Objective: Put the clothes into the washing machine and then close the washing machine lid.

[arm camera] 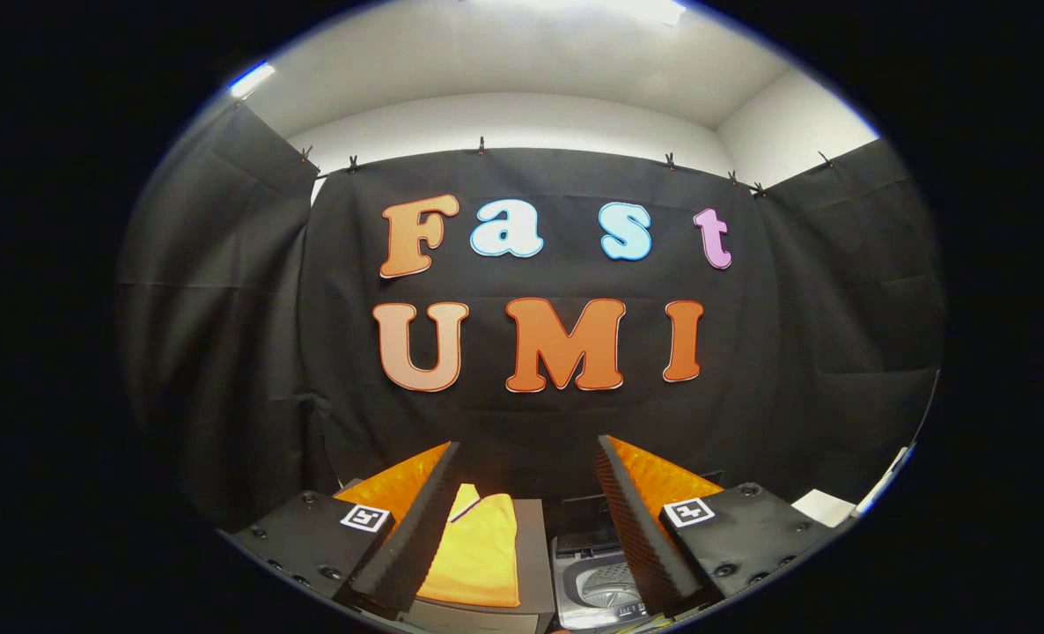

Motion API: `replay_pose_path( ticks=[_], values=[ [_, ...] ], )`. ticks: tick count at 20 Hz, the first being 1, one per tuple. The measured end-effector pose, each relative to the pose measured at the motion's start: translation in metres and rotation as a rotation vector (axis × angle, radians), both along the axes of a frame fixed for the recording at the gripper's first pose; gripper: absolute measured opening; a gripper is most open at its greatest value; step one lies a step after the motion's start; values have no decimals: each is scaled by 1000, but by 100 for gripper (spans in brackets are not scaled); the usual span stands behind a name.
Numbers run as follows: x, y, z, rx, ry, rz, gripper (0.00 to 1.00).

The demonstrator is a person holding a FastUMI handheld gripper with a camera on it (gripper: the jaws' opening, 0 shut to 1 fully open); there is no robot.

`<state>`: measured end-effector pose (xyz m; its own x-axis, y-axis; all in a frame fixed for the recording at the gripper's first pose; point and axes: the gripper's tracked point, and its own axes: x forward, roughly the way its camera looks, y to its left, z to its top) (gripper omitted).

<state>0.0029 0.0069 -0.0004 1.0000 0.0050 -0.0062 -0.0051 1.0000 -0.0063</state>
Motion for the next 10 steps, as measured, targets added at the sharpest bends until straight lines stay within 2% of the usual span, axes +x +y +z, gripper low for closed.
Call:
replay_pose_path(
  ticks=[10],
  values=[
    [27, 37, -24, -2, 50, 52, 97]
  ],
)
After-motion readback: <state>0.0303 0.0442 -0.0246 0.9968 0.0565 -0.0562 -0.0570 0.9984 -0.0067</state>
